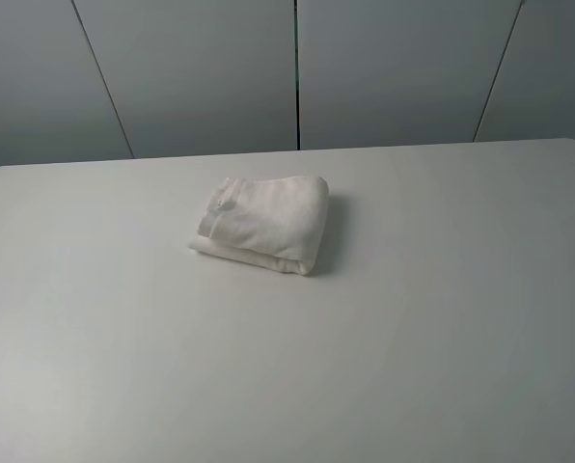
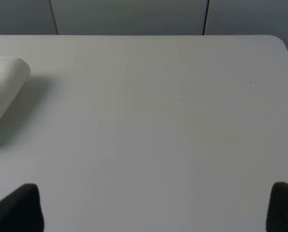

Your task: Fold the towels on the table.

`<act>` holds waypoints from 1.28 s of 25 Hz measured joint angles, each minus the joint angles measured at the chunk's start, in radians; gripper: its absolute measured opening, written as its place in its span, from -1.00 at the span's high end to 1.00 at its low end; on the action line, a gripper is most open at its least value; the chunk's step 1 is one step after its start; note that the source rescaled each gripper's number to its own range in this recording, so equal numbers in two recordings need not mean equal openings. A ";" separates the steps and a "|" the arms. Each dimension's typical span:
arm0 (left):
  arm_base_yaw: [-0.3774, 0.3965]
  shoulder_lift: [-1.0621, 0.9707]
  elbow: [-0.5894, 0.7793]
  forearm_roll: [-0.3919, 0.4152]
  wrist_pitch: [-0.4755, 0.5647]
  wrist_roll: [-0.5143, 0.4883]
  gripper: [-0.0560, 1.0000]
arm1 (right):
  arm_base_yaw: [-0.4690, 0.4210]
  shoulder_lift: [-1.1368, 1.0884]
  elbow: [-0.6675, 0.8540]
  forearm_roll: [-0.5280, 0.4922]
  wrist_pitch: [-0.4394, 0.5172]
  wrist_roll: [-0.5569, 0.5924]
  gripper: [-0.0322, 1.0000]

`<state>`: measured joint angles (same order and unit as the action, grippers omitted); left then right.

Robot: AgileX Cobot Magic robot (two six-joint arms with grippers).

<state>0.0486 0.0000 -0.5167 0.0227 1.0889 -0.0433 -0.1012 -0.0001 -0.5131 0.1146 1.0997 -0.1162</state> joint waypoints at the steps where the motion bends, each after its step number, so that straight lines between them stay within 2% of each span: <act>1: 0.018 0.000 0.000 0.002 0.000 0.000 -0.84 | 0.002 0.000 0.000 0.000 0.000 0.000 -1.00; 9: 0.030 0.000 0.000 0.002 0.000 0.000 -0.85 | 0.033 0.000 0.000 0.000 0.000 0.002 -1.00; 15: 0.030 0.000 0.000 -0.001 0.000 0.000 -0.99 | 0.040 0.000 0.000 0.000 0.000 0.006 -1.00; 21: 0.030 0.000 0.000 -0.036 0.000 0.002 -0.99 | 0.040 0.000 0.000 -0.002 0.000 0.049 -1.00; 32: 0.030 0.000 0.000 -0.040 0.000 0.002 -1.00 | 0.040 0.000 0.000 -0.004 0.000 0.053 -1.00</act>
<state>0.0789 0.0000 -0.5167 -0.0172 1.0889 -0.0416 -0.0608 -0.0001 -0.5131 0.1110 1.0997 -0.0628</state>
